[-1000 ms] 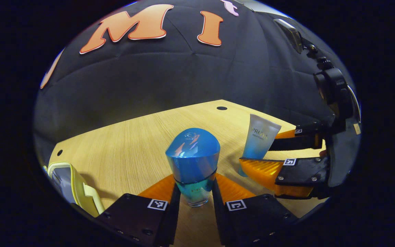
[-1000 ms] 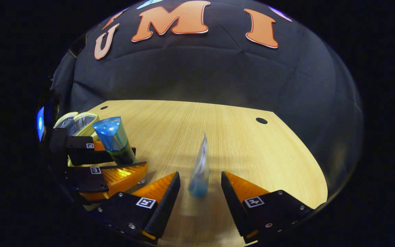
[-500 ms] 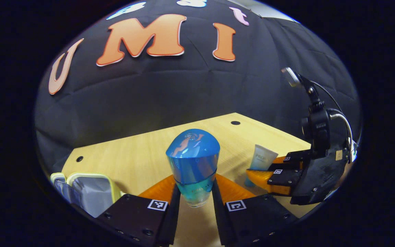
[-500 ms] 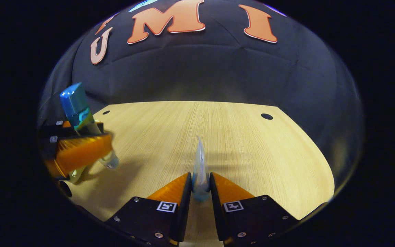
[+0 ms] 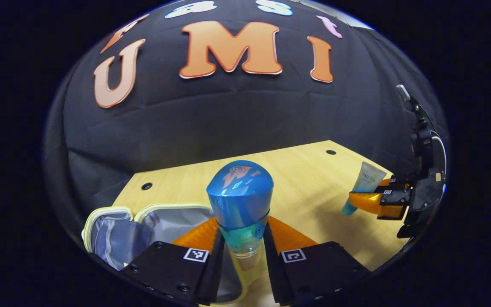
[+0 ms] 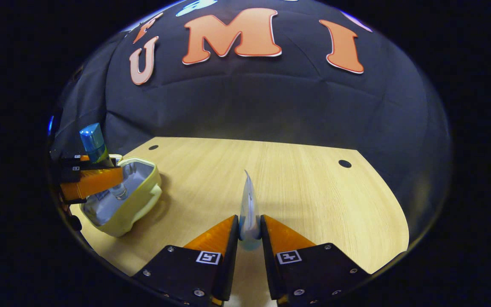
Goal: First open the suitcase, pack the skin care products into it, and then close the suitcase.
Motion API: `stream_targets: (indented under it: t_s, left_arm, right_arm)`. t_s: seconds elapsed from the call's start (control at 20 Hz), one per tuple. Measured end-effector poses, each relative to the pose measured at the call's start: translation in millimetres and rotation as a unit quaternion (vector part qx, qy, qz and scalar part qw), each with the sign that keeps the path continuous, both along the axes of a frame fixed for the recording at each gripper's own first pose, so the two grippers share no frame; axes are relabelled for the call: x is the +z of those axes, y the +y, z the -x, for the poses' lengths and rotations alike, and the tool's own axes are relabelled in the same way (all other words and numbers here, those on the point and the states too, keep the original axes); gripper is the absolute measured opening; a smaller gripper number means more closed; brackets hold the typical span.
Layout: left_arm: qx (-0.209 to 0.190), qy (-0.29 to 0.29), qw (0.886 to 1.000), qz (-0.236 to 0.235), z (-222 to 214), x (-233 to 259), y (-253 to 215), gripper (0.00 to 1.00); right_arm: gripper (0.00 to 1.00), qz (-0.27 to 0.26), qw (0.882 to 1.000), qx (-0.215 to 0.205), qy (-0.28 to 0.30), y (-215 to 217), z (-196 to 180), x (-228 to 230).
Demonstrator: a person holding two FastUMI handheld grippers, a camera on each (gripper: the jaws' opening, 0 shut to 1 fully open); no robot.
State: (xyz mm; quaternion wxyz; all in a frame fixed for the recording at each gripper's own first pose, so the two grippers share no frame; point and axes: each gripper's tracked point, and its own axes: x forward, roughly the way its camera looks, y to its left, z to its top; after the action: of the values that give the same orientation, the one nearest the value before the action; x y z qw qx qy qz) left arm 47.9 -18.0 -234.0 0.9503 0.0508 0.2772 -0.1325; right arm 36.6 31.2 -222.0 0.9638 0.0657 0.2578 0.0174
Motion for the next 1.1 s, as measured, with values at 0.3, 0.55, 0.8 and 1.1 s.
stream_targets:
  t_s: [0.3, 0.55, 0.8, 1.1]
  left_arm:
    - [0.051, 0.039, 0.998, -0.026, 16.7, -7.6, 90.5, 0.47]
    - [0.07, 0.104, 0.992, -0.011, 38.2, -34.0, 145.1, 0.48]
    - [0.069, 0.174, 0.982, -0.02, 51.4, -62.1, 171.0, 0.47]
    - [0.059, 0.268, 0.961, -0.022, 49.6, -104.7, 168.6, 0.47]
  right_arm:
    - [0.34, -0.015, 0.999, 0.048, -0.014, 58.2, -2.3, 34.9]
    - [0.34, -0.038, 0.996, 0.084, -0.015, 114.9, -3.8, 49.4]
    - [0.33, -0.06, 0.992, 0.115, -0.011, 160.7, -4.7, 61.3]
    - [0.33, -0.093, 0.985, 0.143, 0.011, 203.4, -2.6, 70.2]
